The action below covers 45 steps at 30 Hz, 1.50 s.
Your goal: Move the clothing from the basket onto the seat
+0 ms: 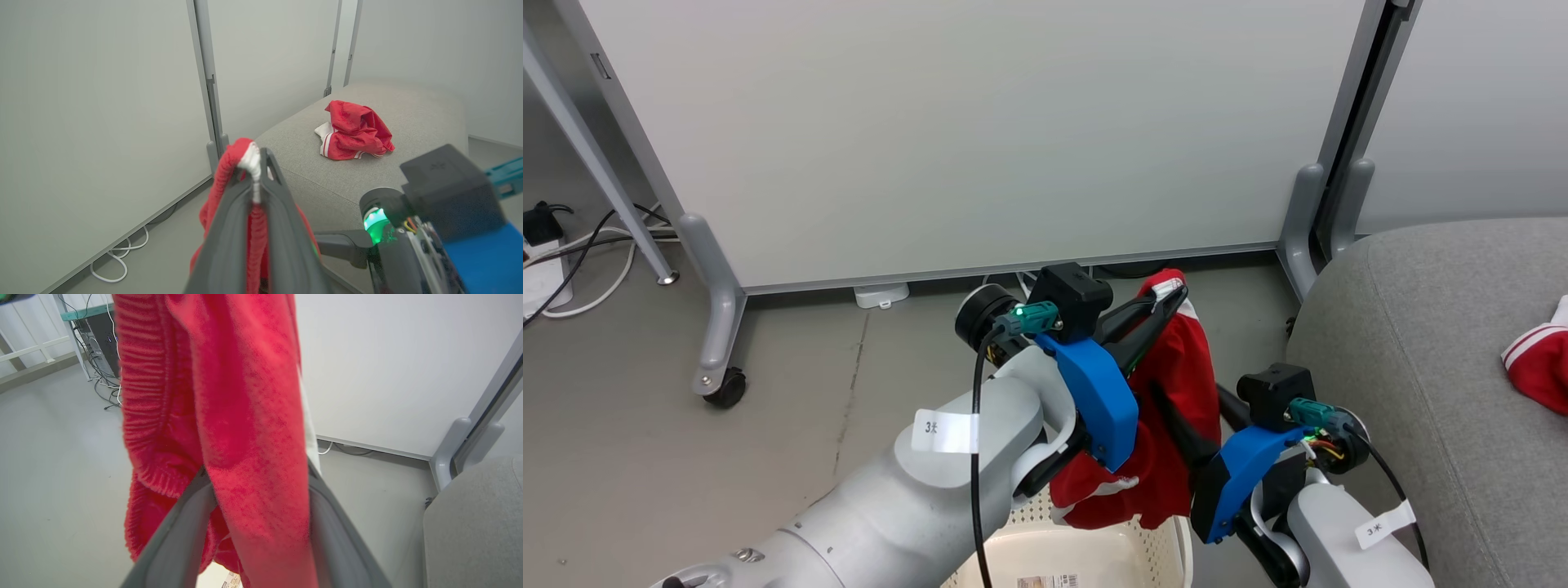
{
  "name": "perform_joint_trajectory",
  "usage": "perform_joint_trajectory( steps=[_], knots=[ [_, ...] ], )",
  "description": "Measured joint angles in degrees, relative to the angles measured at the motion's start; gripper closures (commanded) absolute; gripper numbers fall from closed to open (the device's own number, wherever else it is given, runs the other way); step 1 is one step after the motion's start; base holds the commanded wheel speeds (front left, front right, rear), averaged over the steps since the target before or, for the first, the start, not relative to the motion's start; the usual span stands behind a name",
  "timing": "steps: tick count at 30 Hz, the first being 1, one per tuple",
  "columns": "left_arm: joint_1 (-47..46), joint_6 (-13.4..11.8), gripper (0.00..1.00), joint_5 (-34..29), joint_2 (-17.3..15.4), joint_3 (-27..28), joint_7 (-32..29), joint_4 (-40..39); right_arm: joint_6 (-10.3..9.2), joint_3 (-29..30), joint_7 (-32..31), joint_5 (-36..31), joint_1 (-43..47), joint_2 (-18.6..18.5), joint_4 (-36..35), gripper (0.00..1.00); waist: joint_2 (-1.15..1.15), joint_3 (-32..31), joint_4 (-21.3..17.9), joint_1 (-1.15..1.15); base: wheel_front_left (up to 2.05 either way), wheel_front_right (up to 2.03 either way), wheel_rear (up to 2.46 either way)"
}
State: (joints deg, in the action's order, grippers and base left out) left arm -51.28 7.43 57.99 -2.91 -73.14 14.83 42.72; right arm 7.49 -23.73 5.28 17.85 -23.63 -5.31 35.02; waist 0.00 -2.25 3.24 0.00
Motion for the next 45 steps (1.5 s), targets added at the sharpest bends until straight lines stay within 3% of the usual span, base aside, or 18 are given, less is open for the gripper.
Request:
perform_joint_trajectory(
  steps=[9,31,33,34,39,45],
  knots=[
    [0.1,0.0,1.00,0.0,0.0,-0.1,0.1,0.0,-0.01,-2.2,3.4,2.5,-1.8,0.3,4.8,1.00,0.00,-0.6,0.1,0.00,0.00,0.00,0.00],
    [0.7,0.0,1.00,0.6,0.0,-0.2,0.1,0.7,0.00,-4.6,6.0,5.4,-3.3,-0.3,8.1,1.00,0.00,-0.6,-1.2,0.00,0.00,0.00,0.00],
    [0.7,0.0,0.52,0.6,0.0,-0.2,0.1,0.8,0.00,-4.7,6.1,5.4,-3.3,-0.3,8.2,1.00,0.00,-0.6,-1.2,0.00,0.00,0.00,0.00],
    [0.7,0.0,0.02,0.6,0.0,-0.2,0.2,0.7,0.00,-4.7,6.2,5.5,-3.3,-0.3,8.3,1.00,0.00,-0.5,-1.2,0.00,0.00,0.00,0.00],
    [1.3,0.0,0.00,-0.4,0.0,0.9,0.2,0.5,0.00,-4.6,6.6,5.5,-3.5,-0.3,8.3,1.00,0.00,-0.4,-1.0,0.00,0.00,0.00,0.00],
    [5.9,0.0,0.00,-5.8,0.0,5.7,0.2,-1.1,0.00,-3.5,7.2,5.6,-3.6,-0.7,8.1,1.00,0.00,-0.2,-0.8,0.00,0.00,0.00,0.00]
  ],
)
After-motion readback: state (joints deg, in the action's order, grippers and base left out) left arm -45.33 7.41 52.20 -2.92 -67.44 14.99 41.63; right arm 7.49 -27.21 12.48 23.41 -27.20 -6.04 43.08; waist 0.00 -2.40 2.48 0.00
